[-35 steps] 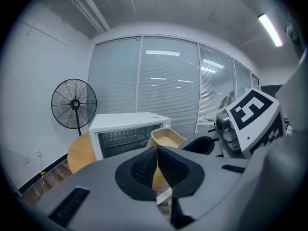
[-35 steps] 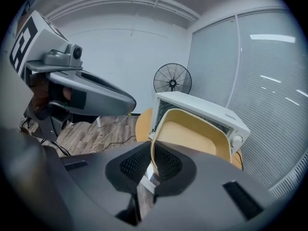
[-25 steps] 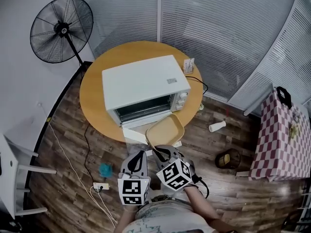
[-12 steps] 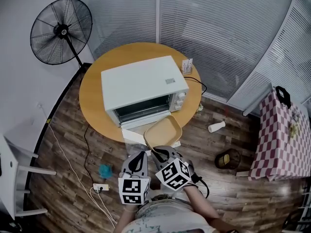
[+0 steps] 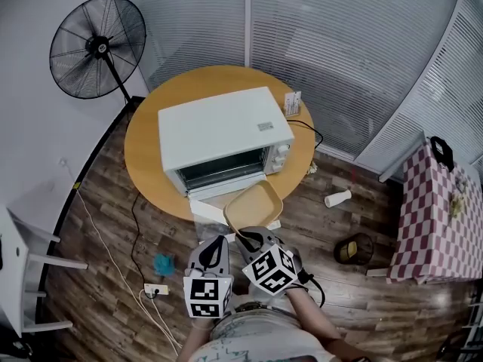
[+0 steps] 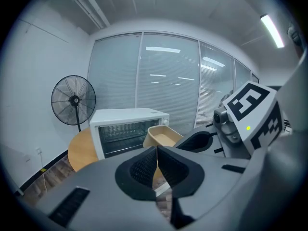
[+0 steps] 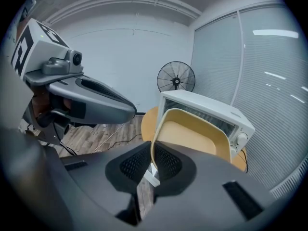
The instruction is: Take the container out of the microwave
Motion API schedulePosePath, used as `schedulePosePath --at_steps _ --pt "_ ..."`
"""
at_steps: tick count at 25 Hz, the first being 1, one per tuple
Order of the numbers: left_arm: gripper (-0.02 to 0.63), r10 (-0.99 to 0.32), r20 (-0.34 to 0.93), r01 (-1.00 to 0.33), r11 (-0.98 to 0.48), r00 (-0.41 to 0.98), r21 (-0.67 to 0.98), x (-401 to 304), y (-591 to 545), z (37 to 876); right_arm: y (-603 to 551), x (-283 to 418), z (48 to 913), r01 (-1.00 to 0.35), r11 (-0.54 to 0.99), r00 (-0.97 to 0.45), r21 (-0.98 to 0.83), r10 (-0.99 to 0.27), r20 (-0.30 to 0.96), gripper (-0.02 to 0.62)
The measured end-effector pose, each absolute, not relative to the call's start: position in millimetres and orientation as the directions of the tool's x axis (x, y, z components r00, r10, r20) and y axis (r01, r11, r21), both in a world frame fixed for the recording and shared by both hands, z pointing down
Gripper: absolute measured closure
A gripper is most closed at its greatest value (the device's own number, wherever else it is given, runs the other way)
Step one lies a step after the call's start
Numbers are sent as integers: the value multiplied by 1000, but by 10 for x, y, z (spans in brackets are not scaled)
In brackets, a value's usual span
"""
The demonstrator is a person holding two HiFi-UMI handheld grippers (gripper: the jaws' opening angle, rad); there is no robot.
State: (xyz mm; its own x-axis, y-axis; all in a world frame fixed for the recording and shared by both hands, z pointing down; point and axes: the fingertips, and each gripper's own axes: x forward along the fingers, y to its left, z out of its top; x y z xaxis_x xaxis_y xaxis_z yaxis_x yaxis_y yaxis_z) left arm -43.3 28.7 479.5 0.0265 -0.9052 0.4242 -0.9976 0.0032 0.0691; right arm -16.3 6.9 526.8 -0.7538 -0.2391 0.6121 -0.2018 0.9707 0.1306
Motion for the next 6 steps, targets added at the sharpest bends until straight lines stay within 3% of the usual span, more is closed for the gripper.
schedulePosePath --at_steps 6 --pt "591 -900 436 -999 14 9 48 -437 320 4808 113 -175 5282 -180 974 -750 134 -224 622 580"
